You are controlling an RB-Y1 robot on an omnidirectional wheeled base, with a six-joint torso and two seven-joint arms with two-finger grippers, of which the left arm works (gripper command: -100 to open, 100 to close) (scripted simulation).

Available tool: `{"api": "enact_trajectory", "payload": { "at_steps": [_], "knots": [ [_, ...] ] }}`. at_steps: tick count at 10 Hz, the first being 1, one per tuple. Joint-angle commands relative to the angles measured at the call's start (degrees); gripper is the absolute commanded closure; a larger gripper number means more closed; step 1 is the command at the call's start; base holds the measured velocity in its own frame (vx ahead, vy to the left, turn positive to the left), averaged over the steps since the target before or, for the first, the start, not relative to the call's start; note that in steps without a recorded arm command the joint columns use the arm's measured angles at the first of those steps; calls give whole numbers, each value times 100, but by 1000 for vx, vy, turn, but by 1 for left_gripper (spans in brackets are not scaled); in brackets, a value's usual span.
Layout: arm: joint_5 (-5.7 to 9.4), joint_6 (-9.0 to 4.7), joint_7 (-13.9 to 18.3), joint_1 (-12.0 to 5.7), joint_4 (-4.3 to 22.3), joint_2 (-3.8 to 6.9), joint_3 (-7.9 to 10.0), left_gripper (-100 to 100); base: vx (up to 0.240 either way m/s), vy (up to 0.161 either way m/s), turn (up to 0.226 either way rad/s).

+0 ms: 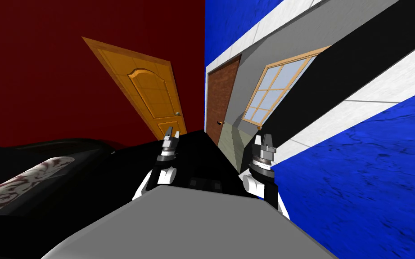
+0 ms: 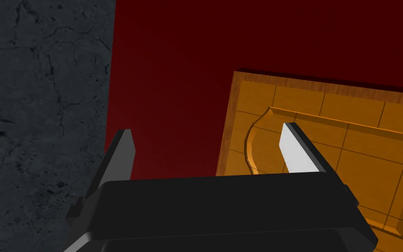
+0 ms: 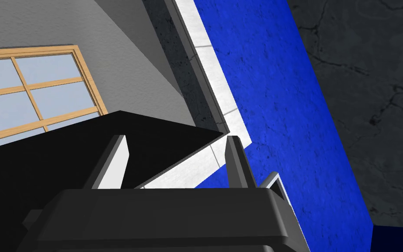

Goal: Push the door open

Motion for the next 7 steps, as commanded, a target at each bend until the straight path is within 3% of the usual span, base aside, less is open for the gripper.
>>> {"api": "enact_trajectory", "payload": {
  "at_steps": [1,7],
  "knots": [
    [-26,-45,17,-105,233,44,-70,-100,160,19,-69],
    [-91,-209,113,-425,1049,198,-281,-100,150,13,-74]
  ]
}}
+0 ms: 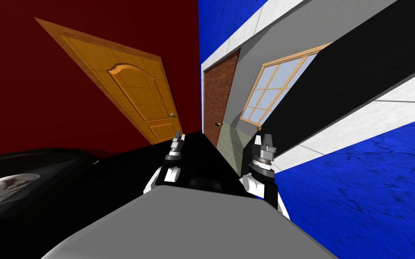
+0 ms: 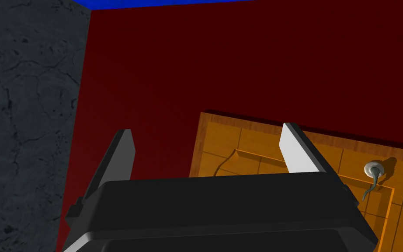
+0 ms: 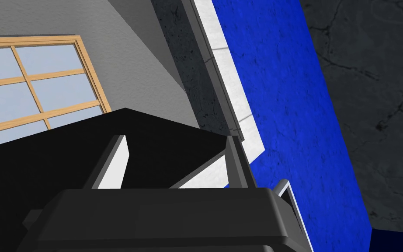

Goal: Push the door open

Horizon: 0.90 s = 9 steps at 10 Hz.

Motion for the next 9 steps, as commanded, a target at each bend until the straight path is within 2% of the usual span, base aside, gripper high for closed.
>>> {"api": "enact_trajectory", "payload": {
  "at_steps": [1,7,9],
  "knots": [
    [-15,-58,23,-88,222,28,-46,-100,138,34,-72],
    [-68,-191,101,-349,887,108,-218,-100,117,23,-62],
    [-92,-250,136,-464,1182,138,-294,-100,125,31,-90]
  ]
}}
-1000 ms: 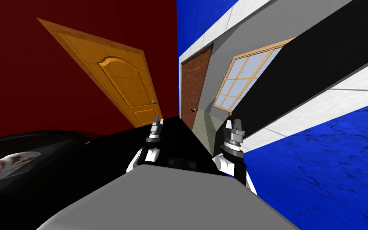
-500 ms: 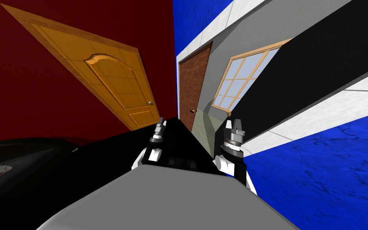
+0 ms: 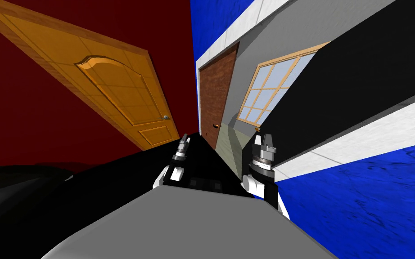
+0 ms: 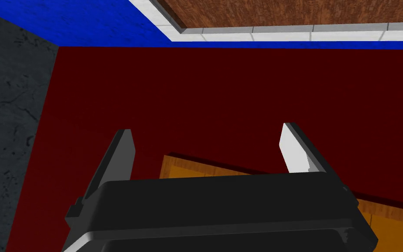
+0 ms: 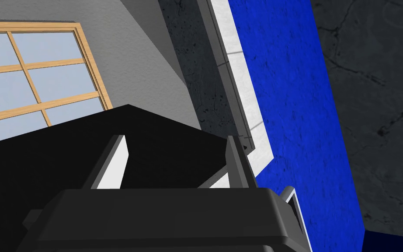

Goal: Push the door open

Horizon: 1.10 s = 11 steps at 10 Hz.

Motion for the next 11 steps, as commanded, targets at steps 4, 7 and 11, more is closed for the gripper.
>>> {"api": "enact_trajectory", "payload": {
  "at_steps": [4,7,11],
  "knots": [
    [-38,-111,60,-189,501,38,-126,-100,96,24,-54],
    [-63,-174,97,-312,815,57,-208,-100,103,33,-60],
    [-97,-260,147,-480,1243,70,-319,-100,94,27,-61]
  ]
}}
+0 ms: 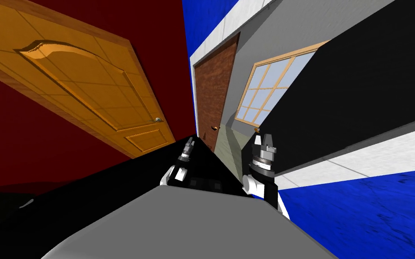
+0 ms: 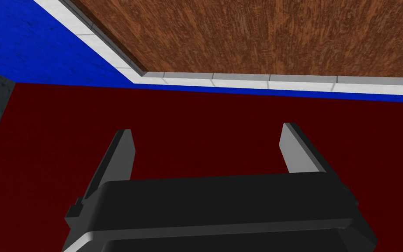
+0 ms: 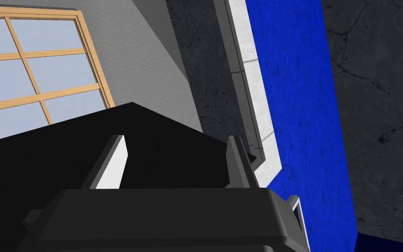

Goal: Push the door open

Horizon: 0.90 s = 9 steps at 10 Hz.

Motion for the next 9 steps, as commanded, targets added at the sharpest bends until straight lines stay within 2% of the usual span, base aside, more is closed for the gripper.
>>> {"api": "enact_trajectory", "payload": {
  "at_steps": [1,5,6,8,9],
  "knots": [
    [-19,-35,15,-53,162,-4,-55,-100,93,23,-61],
    [-54,-121,66,-221,592,3,-167,-100,94,28,-59],
    [-71,-165,91,-306,807,1,-222,-100,105,57,-98],
    [-88,-208,116,-390,1022,-2,-278,-100,126,37,-75],
    [-105,-251,142,-474,1238,-4,-334,-100,143,39,-99]
  ]
}}
